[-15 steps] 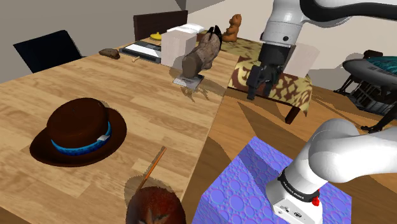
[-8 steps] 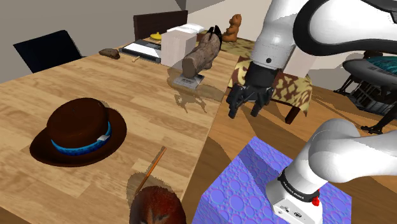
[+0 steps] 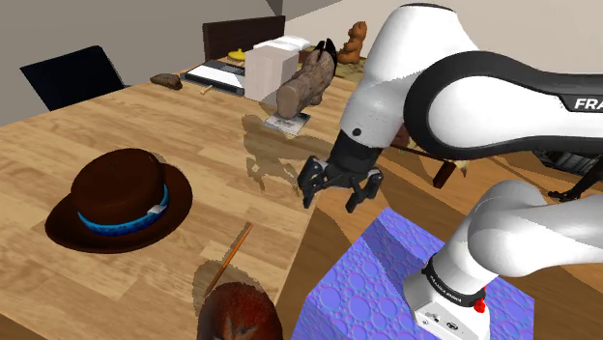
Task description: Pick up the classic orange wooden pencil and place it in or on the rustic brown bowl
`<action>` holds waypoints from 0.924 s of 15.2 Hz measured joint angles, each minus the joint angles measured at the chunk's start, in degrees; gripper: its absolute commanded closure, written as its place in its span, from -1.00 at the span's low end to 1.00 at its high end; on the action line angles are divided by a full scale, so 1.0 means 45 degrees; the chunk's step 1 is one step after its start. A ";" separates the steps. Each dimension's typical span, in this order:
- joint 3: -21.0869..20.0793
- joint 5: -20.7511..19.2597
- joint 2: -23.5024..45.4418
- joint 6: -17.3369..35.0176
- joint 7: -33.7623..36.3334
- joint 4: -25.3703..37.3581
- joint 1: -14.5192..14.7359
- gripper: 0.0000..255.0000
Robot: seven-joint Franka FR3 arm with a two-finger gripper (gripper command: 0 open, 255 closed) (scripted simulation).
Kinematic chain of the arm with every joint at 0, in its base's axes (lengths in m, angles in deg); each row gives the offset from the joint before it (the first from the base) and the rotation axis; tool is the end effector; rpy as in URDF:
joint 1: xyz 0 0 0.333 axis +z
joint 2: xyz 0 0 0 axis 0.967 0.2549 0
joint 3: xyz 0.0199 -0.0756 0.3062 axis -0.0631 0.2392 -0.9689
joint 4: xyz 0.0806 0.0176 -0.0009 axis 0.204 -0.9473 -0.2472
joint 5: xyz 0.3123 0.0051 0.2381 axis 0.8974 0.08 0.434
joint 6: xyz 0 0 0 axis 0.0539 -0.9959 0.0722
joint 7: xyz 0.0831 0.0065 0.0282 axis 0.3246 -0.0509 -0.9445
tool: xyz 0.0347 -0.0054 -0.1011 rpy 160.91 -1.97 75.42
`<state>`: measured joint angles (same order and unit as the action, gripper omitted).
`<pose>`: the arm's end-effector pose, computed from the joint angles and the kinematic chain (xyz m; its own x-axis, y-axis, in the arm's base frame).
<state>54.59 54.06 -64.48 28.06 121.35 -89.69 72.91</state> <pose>0.2693 0.2047 0.4591 0.7705 -0.6360 -0.0433 -0.6341 -0.7577 -0.1541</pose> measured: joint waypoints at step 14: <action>-0.8961 -0.0097 0.4788 0.5771 0.8090 0.3228 -0.6275 -1.00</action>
<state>14.27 53.62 -42.93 54.03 157.75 -75.17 44.67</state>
